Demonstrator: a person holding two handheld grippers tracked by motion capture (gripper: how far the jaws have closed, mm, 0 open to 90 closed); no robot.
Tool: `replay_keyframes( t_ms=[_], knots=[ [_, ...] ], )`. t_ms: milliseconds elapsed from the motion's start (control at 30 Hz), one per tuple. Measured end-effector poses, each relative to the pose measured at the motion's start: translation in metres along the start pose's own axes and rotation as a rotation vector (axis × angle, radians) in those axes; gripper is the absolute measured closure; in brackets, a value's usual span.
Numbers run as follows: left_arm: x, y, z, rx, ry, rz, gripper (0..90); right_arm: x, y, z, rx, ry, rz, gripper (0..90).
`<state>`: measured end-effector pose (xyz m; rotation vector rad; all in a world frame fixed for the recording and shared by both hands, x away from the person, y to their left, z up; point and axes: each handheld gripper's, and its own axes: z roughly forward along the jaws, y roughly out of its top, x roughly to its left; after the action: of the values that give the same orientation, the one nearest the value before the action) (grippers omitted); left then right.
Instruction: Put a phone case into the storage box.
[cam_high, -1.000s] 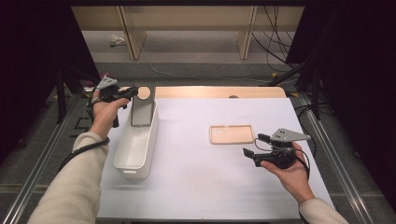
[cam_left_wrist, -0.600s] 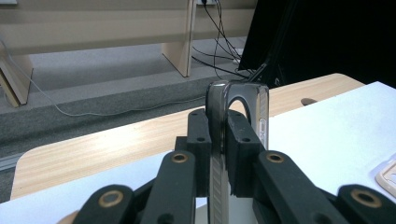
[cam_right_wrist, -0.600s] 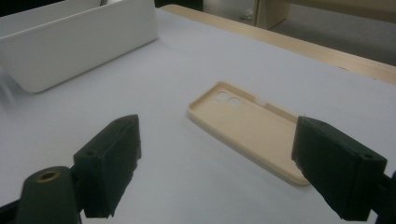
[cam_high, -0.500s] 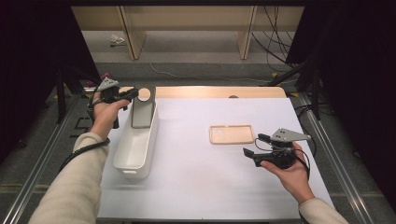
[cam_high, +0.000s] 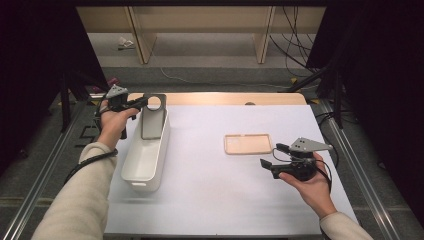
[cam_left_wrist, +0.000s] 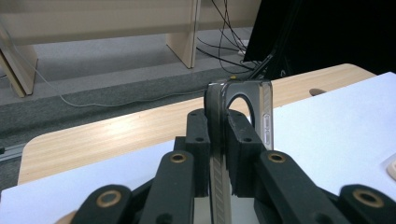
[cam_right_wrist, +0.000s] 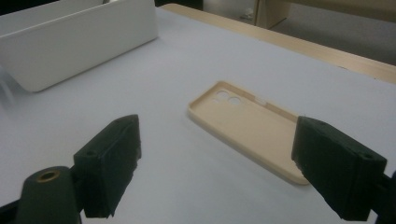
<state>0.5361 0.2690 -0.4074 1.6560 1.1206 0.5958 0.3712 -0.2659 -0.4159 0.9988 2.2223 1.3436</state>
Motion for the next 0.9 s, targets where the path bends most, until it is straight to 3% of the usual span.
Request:
replay_keyframes(
  t_ms=[500,900],
  knots=[
    [0.0038,-0.002,0.0009,0.048,0.047,0.029,76.8,0.0002,-0.0001,0.0007,0.0,0.002,-0.001,16.6],
    [-0.0005,0.0019,0.0063,0.07,0.066,0.093,71.4,-0.0002,-0.0003,0.0004,0.002,0.0,0.001,16.6]
  ],
)
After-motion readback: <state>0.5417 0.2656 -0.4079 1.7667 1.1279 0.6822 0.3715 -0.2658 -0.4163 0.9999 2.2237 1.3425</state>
